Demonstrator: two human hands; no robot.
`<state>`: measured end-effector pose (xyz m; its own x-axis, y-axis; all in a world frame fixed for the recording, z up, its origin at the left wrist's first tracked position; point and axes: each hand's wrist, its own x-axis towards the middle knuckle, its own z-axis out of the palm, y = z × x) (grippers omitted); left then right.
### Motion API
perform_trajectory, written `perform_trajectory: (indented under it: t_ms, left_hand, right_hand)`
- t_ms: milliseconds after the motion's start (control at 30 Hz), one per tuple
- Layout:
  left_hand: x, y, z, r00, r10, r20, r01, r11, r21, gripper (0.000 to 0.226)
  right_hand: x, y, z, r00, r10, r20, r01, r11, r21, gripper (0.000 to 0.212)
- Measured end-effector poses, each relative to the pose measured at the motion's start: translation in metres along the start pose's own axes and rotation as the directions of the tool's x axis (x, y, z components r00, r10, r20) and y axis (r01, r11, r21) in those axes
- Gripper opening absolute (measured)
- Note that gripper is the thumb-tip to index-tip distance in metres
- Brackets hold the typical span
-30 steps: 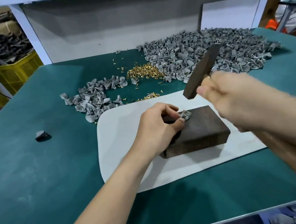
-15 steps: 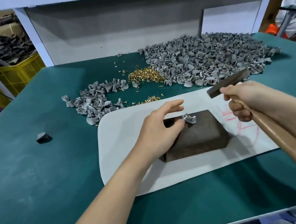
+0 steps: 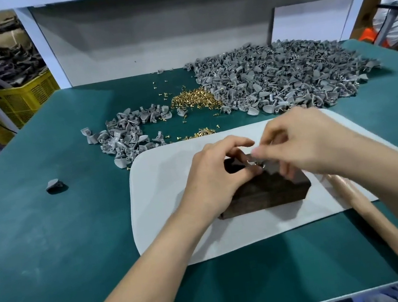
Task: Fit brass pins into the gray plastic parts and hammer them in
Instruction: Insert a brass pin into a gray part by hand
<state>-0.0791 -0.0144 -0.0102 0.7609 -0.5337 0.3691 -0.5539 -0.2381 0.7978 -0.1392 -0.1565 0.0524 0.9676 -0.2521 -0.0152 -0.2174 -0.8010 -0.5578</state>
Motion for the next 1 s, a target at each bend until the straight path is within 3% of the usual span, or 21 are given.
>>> perform_trajectory:
  t_ms: [100,333,433,500,600,1000]
  left_hand:
    - [-0.001,0.002,-0.002,1.000,-0.011,0.026,0.010,1.000,0.020,0.040]
    - [0.001,0.001,0.001,0.998,-0.048,0.040,0.046,0.997,0.055,0.027]
    - [0.001,0.000,0.003,0.996,-0.081,0.047,0.081,0.997,0.009,0.018]
    - [0.001,0.001,0.003,0.996,-0.076,0.050,0.077,0.997,-0.017,0.015]
    - [0.001,0.001,0.001,0.996,-0.057,0.069,0.059,0.998,-0.029,0.012]
    - [0.002,0.001,0.002,0.997,-0.048,0.059,0.049,0.999,-0.009,0.015]
  right_hand:
    - [-0.001,-0.010,0.009,0.996,0.030,0.086,-0.027,0.999,-0.029,0.019]
    - [0.004,-0.025,0.005,0.988,0.043,0.147,-0.002,0.963,-0.270,0.015]
    - [0.002,-0.028,0.010,0.997,0.026,0.079,0.005,0.929,-0.369,0.015]
    - [-0.003,-0.030,0.019,1.000,-0.017,-0.015,0.009,0.884,-0.467,0.004]
    - [-0.011,-0.030,0.030,0.996,-0.074,-0.040,0.038,0.823,-0.566,0.015]
    - [-0.010,-0.031,0.032,0.997,-0.053,-0.053,0.015,0.835,-0.549,0.009]
